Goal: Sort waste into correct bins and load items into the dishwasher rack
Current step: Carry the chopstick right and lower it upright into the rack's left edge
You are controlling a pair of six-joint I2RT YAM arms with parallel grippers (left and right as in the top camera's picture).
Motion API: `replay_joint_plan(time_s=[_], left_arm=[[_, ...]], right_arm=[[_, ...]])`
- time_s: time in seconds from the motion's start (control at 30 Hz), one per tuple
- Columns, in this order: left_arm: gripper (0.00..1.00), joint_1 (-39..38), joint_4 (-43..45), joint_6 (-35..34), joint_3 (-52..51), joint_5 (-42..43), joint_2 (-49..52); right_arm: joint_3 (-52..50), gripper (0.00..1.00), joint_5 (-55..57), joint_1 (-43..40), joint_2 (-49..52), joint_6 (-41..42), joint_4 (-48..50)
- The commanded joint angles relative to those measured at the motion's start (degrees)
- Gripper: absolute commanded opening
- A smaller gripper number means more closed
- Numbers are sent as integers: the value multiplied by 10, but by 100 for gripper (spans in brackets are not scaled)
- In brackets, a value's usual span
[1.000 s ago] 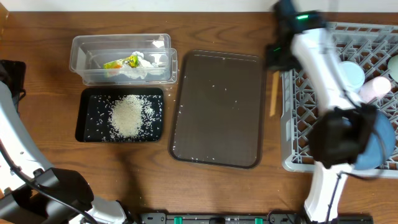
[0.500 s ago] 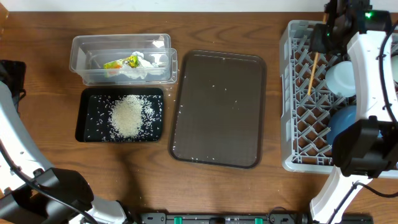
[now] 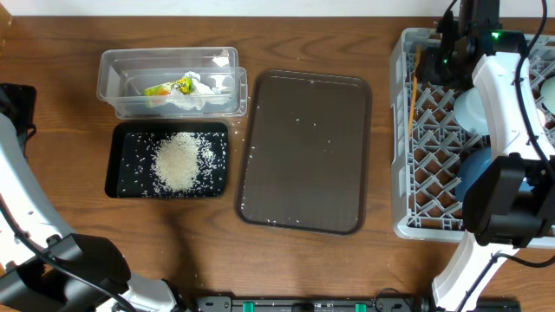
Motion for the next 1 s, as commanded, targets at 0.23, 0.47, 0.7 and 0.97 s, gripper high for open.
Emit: replay_joint_plan(time_s=[0.23,0.47,0.7,0.97], left_arm=[[94,1,-3,3,-1,-3,3],[94,1,-3,3,-1,-3,3],[94,1,-3,3,-1,-3,3],[95,1,-3,3,-1,-3,3]], right_arm=[[0,49,-83,6,-52,18,-45],[0,42,-78,-1,-154,20,-126],[-24,40,-54,-1,-245,21,-190],[-236,65,-53,-2,-439,73,-101]])
